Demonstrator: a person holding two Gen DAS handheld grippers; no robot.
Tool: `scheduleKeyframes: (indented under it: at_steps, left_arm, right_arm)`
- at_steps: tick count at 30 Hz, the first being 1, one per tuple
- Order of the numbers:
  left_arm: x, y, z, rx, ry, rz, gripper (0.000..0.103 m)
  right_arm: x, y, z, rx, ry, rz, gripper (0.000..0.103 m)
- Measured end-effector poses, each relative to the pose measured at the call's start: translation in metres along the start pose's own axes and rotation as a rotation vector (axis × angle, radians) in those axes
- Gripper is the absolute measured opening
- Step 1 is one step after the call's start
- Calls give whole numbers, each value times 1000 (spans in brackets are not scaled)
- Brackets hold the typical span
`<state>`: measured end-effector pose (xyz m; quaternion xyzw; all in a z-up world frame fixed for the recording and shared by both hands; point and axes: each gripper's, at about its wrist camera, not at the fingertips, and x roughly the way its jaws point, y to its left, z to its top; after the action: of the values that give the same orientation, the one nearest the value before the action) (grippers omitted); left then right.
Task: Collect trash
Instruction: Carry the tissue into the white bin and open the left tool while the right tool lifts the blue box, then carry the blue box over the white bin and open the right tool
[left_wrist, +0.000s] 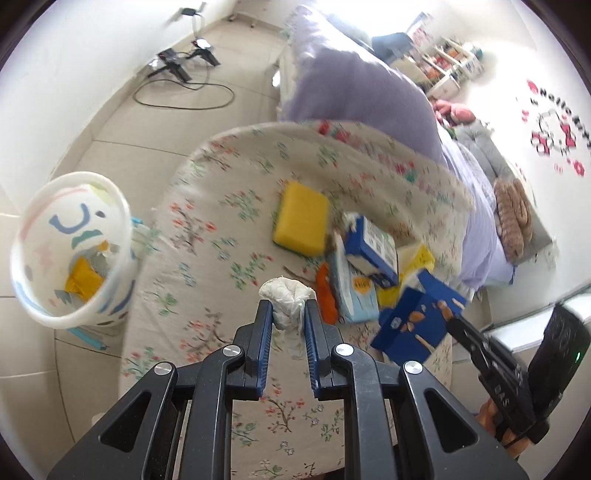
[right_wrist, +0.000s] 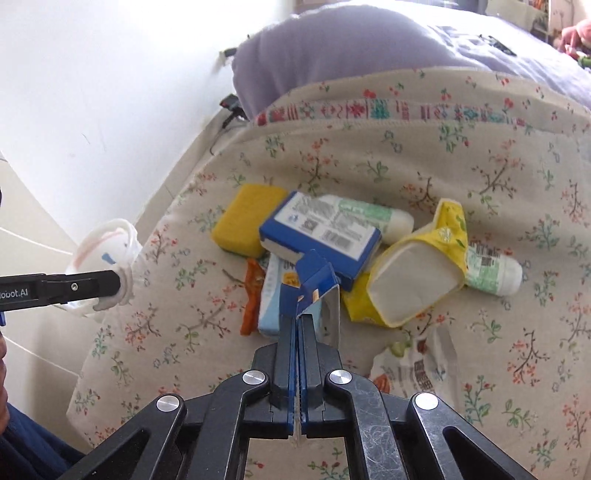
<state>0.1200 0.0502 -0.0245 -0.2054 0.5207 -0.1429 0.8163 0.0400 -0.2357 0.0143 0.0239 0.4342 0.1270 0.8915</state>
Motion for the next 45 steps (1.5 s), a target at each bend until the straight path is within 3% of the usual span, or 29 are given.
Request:
scheduleKeyframes:
  at_steps: [8,14,18,20,23,24,35,38,41,43,44,45]
  left_arm:
    - [-44,85,33,-211,-78,38,18]
    - [-47,150,51,-355,-71,89,19]
    - [-27,183,53,-443,-9,102,19]
    - [-18,194,52,-486,18,100,25]
    - [-18,202,51,-535,30,139,55]
    - [-23,204,49,-553,6,143,59]
    - [-71,199,46,-542,-117,85,60]
    - [-78,201,46,-544,-147,117,60]
    - [-78,206,44,-579,-150,91,60]
    - [-76,206,44,-581,-145,74,60]
    - [-76,204,45,-570,-141,77,60]
    - [-75,202,46,-560,-142,81,60]
  right_arm:
    - [-14,14,9,-8,-81,70,0]
    - [-9,40,19,-7,-91,186,0]
    - [7,75,31,-31,-83,241,0]
    - [18,96,38,-33,-77,279,0]
    - [34,125,46,-59,-66,307,0]
    - [41,136,48,-67,-60,310,0]
    - [116,220,71,-63,-23,403,1]
    - [143,238,72,-61,-12,425,2]
    - [171,257,68,-71,9,467,6]
    - [186,266,64,-89,39,418,20]
    - [191,267,61,-88,51,403,35]
    - [192,265,59,-80,56,401,37]
